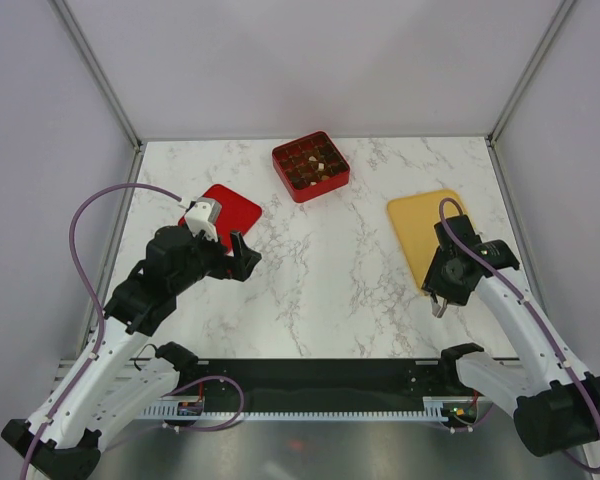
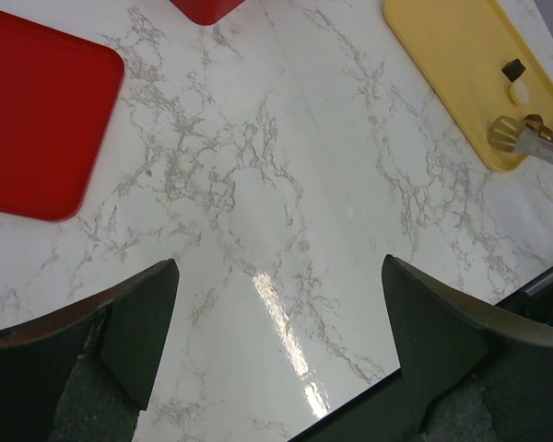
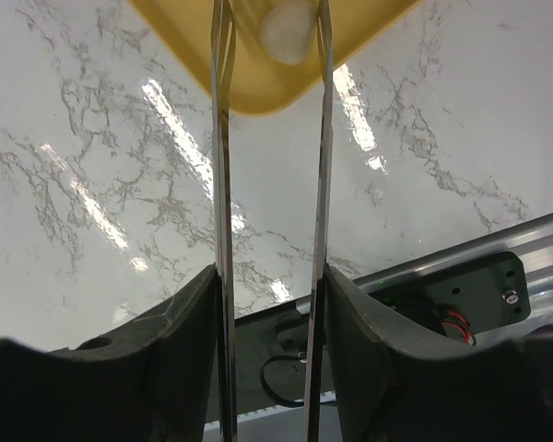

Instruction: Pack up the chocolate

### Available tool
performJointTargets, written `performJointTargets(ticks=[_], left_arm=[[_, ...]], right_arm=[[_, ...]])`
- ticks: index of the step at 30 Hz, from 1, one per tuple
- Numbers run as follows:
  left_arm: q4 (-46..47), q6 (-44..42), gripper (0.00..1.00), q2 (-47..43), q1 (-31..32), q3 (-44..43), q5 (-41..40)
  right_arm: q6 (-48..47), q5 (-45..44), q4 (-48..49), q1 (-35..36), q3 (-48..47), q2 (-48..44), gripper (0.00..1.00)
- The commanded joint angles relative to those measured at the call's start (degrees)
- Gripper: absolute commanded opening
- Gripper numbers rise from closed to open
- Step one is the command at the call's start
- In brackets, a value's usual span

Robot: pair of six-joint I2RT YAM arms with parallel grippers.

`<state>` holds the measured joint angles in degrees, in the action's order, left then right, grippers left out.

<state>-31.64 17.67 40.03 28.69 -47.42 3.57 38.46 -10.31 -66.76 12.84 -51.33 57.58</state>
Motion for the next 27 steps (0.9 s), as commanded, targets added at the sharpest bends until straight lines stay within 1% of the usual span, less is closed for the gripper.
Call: performJointTargets(ticks=[1, 6, 15, 17, 18, 19, 22, 27], left_arm=[[0.7, -1.9, 1.00, -0.3, -0.1, -0.6, 0.6], [0.8, -1.9, 1.00, -0.1, -0.1, -0.5, 0.6], [0.8, -1.9, 1.00, 0.1, -0.1, -0.6, 0.5], [0.7, -1.9, 1.00, 0.2, -0.1, -0.5, 0.5], [0.7, -1.9, 1.00, 0.1, -0.1, -0.5, 0.5], [0.7, -1.9, 1.00, 0.0, -0.1, -0.5, 0.6], [0.7, -1.9, 1.00, 0.1, -0.1, -0.7, 0.6], [0.8, -1.9, 1.00, 0.5, -0.1, -0.7, 1.0]], right_arm=[[1.1, 1.3, 1.1, -0.4, 0.7, -0.9, 0.54], [0.8, 2.6, 3.7, -0.3, 1.6, -0.7, 0.52], [-1.2, 1.3, 3.5, -0.3, -0.7, 1.8, 0.45], [-1.6, 1.3, 3.0, -0.3, -0.8, 2.4, 0.46], [-1.7, 1.1, 2.3, -0.4, -0.7, 2.5, 0.49], [-1.8, 0.7, 1.8, -0.4, -0.7, 2.4, 0.50], [-2.2, 0.2, 1.0, -0.3, -1.2, 1.2, 0.50], [-2.9, 2.0, -0.5, -0.3, -1.8, 0.5, 0.50]])
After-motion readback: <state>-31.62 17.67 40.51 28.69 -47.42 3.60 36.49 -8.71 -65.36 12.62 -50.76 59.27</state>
